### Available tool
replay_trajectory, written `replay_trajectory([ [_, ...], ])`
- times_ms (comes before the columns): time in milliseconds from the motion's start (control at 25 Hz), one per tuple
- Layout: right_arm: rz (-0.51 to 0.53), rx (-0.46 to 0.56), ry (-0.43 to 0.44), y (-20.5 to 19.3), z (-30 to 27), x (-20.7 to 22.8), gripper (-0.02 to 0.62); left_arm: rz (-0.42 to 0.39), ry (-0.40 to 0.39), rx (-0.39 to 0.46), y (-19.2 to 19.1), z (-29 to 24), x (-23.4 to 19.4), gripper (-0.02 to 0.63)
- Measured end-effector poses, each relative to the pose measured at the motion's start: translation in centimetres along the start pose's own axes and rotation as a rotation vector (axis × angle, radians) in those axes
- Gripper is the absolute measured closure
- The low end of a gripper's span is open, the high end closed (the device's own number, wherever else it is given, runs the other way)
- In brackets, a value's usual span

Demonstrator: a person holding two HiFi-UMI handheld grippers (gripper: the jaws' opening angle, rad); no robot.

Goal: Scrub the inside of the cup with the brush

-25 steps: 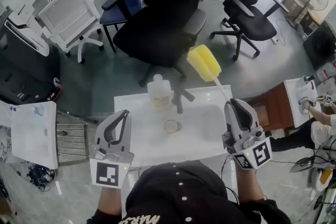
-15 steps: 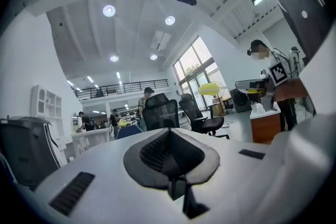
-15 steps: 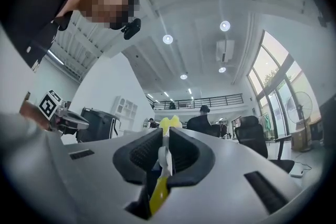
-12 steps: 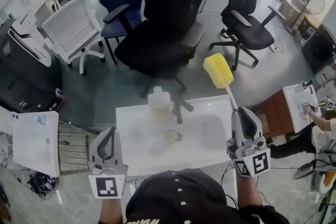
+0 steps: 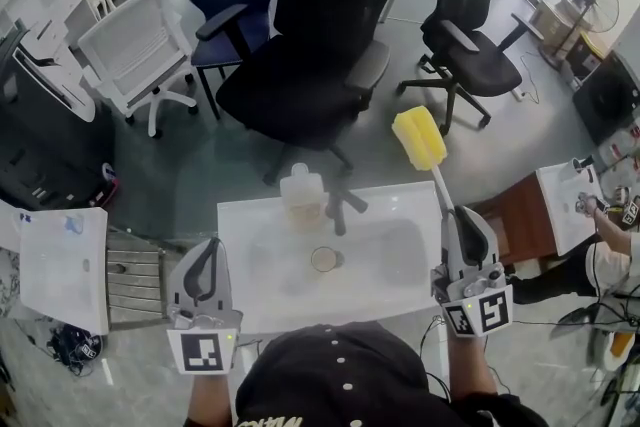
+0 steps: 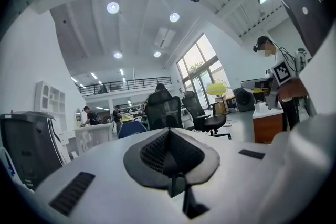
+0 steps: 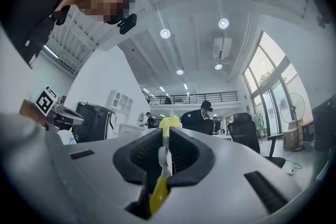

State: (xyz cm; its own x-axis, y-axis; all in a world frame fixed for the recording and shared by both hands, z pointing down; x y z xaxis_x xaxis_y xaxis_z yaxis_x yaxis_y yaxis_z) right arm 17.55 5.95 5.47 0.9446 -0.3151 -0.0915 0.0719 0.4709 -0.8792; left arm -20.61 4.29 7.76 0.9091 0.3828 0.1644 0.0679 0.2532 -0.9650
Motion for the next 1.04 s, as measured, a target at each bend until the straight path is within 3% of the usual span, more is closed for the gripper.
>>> replay_trajectory([
  [480, -0.024, -0.024, 0.013, -0.6, -0.2, -0.2, 0.543, 0.038, -0.021, -0.007, -0.4, -1.1, 0.2, 0.58],
  [1040, -0.033, -0.032, 0.027, -1.2, -0.9, -0.6, 0.543, 0.023, -0.014, -0.013, -1.0, -1.5, 0.2, 0.58],
])
Point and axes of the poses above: the fingertips, and each gripper's own axes: z backward along the fingers, x to its right, y out of its top, the point moved 6 cm from there along z, backward along the fingers, and after that the axes turned 14 degrees about x, right-handed, at the moved point
